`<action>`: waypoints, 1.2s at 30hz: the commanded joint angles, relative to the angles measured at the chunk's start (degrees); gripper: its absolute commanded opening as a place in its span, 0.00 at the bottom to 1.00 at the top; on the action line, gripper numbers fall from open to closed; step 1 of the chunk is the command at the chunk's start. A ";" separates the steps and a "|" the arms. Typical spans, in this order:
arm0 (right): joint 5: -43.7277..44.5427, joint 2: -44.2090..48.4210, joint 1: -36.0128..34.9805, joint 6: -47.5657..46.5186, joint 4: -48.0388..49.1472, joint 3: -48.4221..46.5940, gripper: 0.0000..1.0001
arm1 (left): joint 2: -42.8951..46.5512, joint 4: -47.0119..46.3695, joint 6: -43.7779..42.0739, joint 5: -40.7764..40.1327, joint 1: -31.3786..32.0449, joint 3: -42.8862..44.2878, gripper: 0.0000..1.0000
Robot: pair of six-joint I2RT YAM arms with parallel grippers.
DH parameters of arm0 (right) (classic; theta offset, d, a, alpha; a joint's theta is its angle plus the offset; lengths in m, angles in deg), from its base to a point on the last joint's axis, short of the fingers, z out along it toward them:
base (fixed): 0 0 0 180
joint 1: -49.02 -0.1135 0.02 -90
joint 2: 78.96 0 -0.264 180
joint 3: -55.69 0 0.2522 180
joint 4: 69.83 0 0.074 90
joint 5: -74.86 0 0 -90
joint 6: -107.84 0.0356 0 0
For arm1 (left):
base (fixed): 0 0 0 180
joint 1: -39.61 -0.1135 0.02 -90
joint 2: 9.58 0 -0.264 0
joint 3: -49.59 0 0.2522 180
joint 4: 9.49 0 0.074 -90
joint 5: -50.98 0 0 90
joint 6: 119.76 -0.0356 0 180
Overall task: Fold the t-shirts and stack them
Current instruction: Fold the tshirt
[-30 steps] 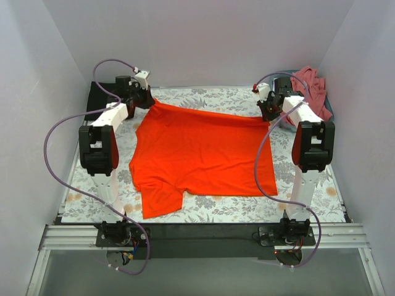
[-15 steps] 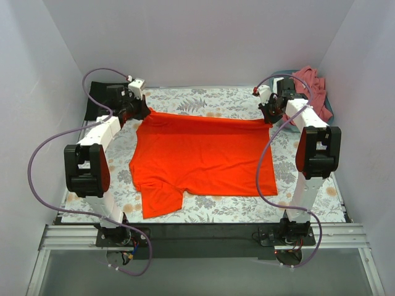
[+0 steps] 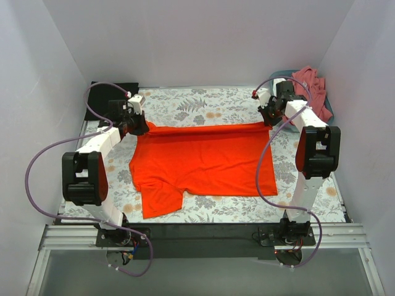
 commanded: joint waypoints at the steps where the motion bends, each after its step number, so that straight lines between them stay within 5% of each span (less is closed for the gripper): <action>1: 1.79 2.83 0.81 -2.14 -0.22 2.50 0.01 | 4.58 1.22 -0.11 -2.96 -0.51 -2.10 0.00; 16: 2.06 3.80 0.64 -4.69 -0.21 7.61 0.01 | 5.73 4.12 -2.39 -4.90 -0.51 -10.46 0.00; 18: 2.67 3.72 0.72 -5.31 -0.30 8.31 0.13 | 4.24 5.08 -3.26 -4.72 -0.51 -9.85 0.00; 20: 3.46 4.24 0.72 -6.62 -0.48 9.01 0.39 | 3.61 9.82 -5.11 -1.58 -0.51 -7.83 0.24; 25: -0.22 9.86 1.16 -7.24 -1.97 9.20 0.67 | 8.44 14.13 -8.45 4.85 -4.37 -5.72 0.40; 36: -1.81 0.73 0.81 -4.52 -8.30 -0.03 0.49 | -6.66 18.88 -7.14 9.78 -4.38 12.38 0.47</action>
